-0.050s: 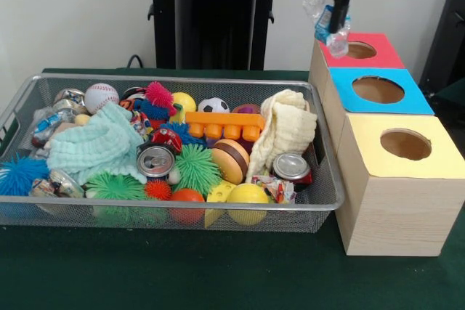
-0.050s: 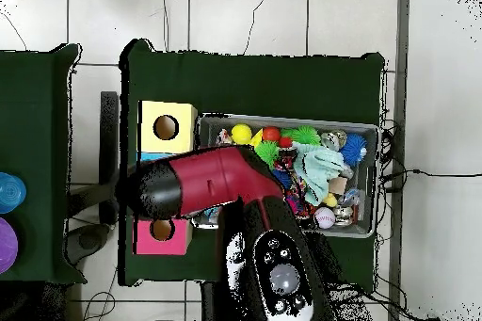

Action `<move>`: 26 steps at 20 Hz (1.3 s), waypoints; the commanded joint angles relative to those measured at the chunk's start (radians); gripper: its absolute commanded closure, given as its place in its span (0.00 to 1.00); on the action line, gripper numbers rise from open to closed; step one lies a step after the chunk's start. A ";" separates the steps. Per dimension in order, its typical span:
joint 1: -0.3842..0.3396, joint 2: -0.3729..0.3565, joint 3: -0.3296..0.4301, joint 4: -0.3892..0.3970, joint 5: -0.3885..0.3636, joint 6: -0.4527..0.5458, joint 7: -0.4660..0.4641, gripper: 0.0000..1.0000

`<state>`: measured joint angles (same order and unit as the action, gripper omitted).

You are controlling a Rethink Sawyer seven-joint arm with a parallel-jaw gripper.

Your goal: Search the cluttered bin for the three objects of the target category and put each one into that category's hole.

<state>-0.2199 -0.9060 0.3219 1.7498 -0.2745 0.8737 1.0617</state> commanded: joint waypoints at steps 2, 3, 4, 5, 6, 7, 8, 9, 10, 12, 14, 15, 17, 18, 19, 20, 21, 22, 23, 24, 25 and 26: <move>0.096 0.116 -0.095 -0.112 0.031 -0.027 0.423 1.00; 0.108 0.133 -0.103 -0.126 0.033 -0.042 0.436 1.00; 0.119 0.147 -0.109 -0.138 0.034 -0.050 0.444 1.00; 0.129 0.161 -0.116 -0.151 0.036 -0.059 0.453 1.00; 0.131 0.161 -0.120 -0.147 0.037 -0.066 0.453 1.00; 0.135 0.168 -0.124 -0.151 0.032 -0.073 0.455 1.00; 0.137 0.173 -0.129 -0.148 0.028 -0.085 0.459 1.00; 0.139 0.178 -0.132 -0.148 0.026 -0.094 0.464 1.00; 0.142 0.183 -0.134 -0.144 0.025 -0.106 0.470 1.00; 0.151 0.196 -0.140 -0.143 0.019 -0.130 0.483 1.00; 0.166 0.208 -0.149 -0.153 0.014 -0.142 0.502 1.00; 0.173 0.211 -0.155 -0.159 0.014 -0.140 0.507 1.00; 0.182 0.217 -0.164 -0.171 0.014 -0.134 0.512 1.00; 0.185 0.220 -0.167 -0.176 0.014 -0.130 0.511 1.00; 0.188 0.223 -0.172 -0.180 0.013 -0.131 0.512 1.00; 0.188 0.226 -0.175 -0.185 0.014 -0.131 0.510 1.00; 0.190 0.232 -0.177 -0.189 0.016 -0.136 0.509 1.00; 0.191 0.237 -0.179 -0.193 0.018 -0.141 0.508 1.00; 0.192 0.240 -0.181 -0.192 0.025 -0.150 0.512 1.00; 0.194 0.244 -0.183 -0.191 0.032 -0.159 0.518 1.00; 0.196 0.246 -0.185 -0.191 0.036 -0.161 0.519 1.00; 0.199 0.247 -0.188 -0.190 0.040 -0.163 0.519 1.00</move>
<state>-0.0154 -0.7102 0.1619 1.6028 -0.2605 0.7653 1.3187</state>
